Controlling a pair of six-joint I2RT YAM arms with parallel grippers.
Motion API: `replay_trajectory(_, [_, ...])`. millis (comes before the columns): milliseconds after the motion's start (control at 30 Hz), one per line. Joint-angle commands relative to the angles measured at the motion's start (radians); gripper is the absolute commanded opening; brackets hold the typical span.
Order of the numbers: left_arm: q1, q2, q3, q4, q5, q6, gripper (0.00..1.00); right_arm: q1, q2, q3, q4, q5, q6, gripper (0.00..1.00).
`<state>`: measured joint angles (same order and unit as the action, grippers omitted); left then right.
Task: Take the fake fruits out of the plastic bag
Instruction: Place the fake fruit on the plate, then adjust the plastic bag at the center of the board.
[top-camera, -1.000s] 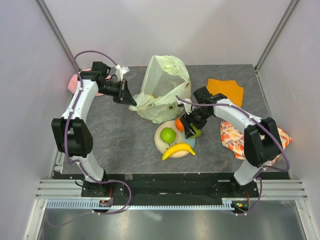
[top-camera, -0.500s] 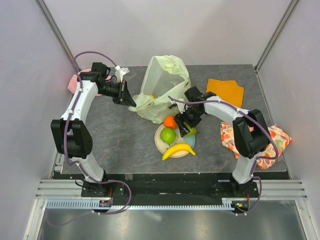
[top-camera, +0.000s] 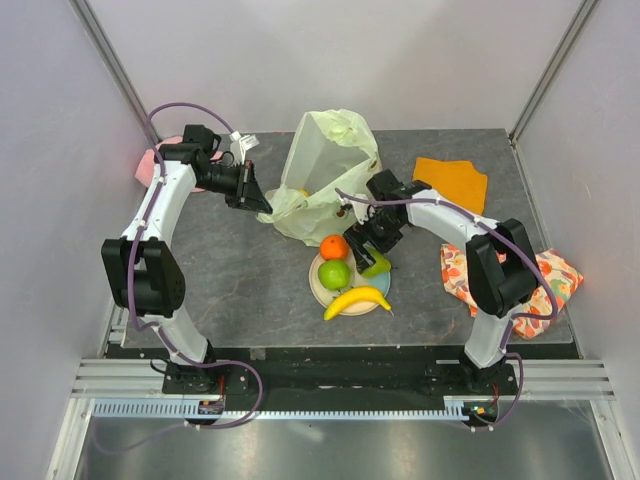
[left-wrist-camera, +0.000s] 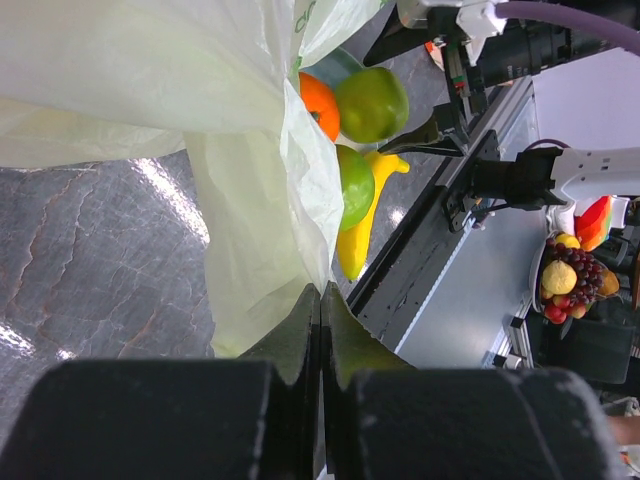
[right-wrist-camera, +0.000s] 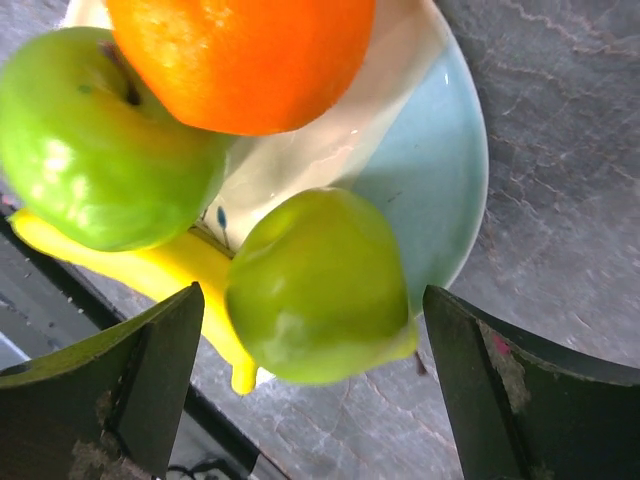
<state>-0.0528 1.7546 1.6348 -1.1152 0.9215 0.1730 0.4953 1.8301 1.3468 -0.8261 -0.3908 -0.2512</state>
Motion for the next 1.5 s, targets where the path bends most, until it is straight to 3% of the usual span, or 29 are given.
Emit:
replay_trajectory(0, [0.001, -0.015, 0.007, 0.017, 0.016, 0.014, 0.02, -0.011, -0.06, 0.123, -0.125, 0.0, -0.049, 0.98])
replay_trajectory(133, [0.001, -0.01, 0.011, 0.015, 0.025, 0.013, 0.02, -0.037, -0.086, 0.313, -0.292, 0.03, -0.123, 0.98])
replay_trajectory(200, [0.001, -0.009, 0.014, 0.015, 0.03, 0.01, 0.02, -0.038, -0.138, 0.363, -0.288, 0.018, -0.177, 0.98])
replay_trajectory(300, [0.001, -0.015, 0.014, 0.015, 0.033, 0.008, 0.01, -0.038, -0.207, 0.396, -0.207, -0.043, -0.157, 0.98])
replay_trajectory(433, [-0.001, -0.027, 0.01, 0.009, 0.059, 0.013, 0.02, -0.034, -0.218, 0.405, 0.041, -0.121, -0.025, 0.98])
replay_trajectory(633, [0.001, -0.049, -0.023, -0.006, 0.115, 0.031, 0.02, 0.025, 0.051, 0.52, 0.204, -0.138, 0.049, 0.83])
replay_trajectory(800, [0.001, -0.064, -0.046, -0.034, 0.154, 0.049, 0.01, 0.049, 0.242, 0.649, 0.245, -0.013, 0.084, 0.73])
replay_trajectory(900, [0.001, -0.084, -0.073, -0.052, 0.131, 0.054, 0.02, 0.057, 0.253, 0.605, 0.153, 0.068, 0.017, 0.68])
replay_trajectory(1067, [0.002, -0.119, -0.127, -0.069, 0.097, 0.079, 0.01, 0.057, 0.043, 0.262, 0.102, 0.107, -0.031, 0.68])
replay_trajectory(1167, [0.004, -0.109, -0.124, -0.071, 0.097, 0.085, 0.02, 0.057, -0.02, 0.187, 0.105, 0.115, -0.034, 0.7])
replay_trajectory(1333, [0.004, -0.04, -0.069, -0.084, 0.102, 0.091, 0.02, 0.052, 0.067, 0.29, 0.11, 0.141, -0.04, 0.73])
replay_trajectory(1467, [0.002, 0.043, 0.028, -0.092, 0.109, 0.091, 0.02, 0.014, 0.179, 0.498, 0.13, 0.171, -0.019, 0.76])
